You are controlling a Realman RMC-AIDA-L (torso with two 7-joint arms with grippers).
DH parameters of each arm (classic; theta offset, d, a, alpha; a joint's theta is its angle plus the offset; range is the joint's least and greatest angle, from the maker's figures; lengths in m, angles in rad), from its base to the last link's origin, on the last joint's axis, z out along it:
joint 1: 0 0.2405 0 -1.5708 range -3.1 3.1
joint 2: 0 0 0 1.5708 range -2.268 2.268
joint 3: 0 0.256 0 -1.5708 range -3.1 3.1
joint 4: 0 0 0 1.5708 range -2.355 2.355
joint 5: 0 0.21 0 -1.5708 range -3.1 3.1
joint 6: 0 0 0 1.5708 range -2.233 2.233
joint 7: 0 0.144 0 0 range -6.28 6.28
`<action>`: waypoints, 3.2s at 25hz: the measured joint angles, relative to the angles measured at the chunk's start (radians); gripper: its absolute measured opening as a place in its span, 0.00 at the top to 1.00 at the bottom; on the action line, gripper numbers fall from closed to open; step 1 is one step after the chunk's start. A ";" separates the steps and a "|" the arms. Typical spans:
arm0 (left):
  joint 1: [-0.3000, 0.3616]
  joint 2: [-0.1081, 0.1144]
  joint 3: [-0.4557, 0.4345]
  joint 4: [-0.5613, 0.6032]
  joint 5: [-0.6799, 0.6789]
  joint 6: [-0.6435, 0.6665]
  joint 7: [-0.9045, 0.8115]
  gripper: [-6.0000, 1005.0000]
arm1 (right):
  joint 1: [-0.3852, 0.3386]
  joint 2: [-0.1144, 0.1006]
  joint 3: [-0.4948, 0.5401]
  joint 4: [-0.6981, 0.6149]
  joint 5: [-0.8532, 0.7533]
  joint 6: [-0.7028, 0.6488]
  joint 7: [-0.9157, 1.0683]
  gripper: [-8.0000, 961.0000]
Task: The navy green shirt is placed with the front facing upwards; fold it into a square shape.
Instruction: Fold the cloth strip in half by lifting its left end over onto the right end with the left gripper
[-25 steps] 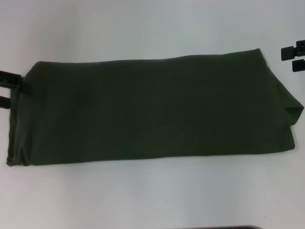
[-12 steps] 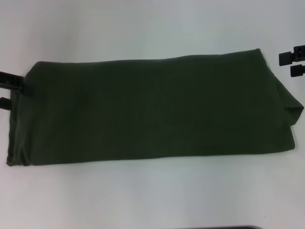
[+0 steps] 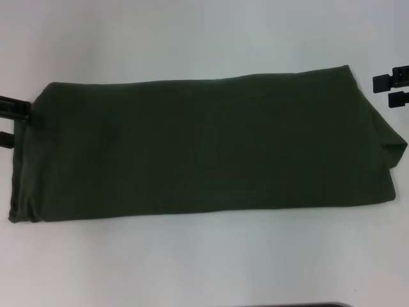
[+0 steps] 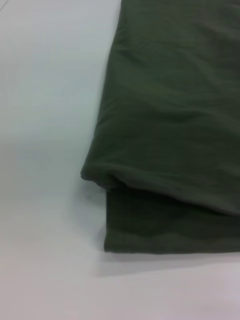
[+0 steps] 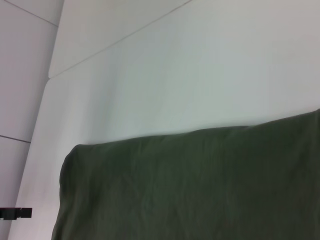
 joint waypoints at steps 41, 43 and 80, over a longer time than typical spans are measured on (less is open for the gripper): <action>0.016 -0.002 0.002 0.003 0.001 -0.016 0.002 0.13 | -0.016 -0.004 -0.012 0.007 -0.015 -0.009 -0.001 0.14; 0.016 -0.002 0.002 0.003 0.002 -0.018 0.001 0.13 | -0.014 -0.004 -0.012 0.007 -0.015 -0.009 -0.001 0.14; -0.020 -0.107 0.092 0.001 0.068 -0.157 -0.067 0.13 | -0.015 -0.004 -0.012 0.009 -0.015 -0.005 -0.001 0.14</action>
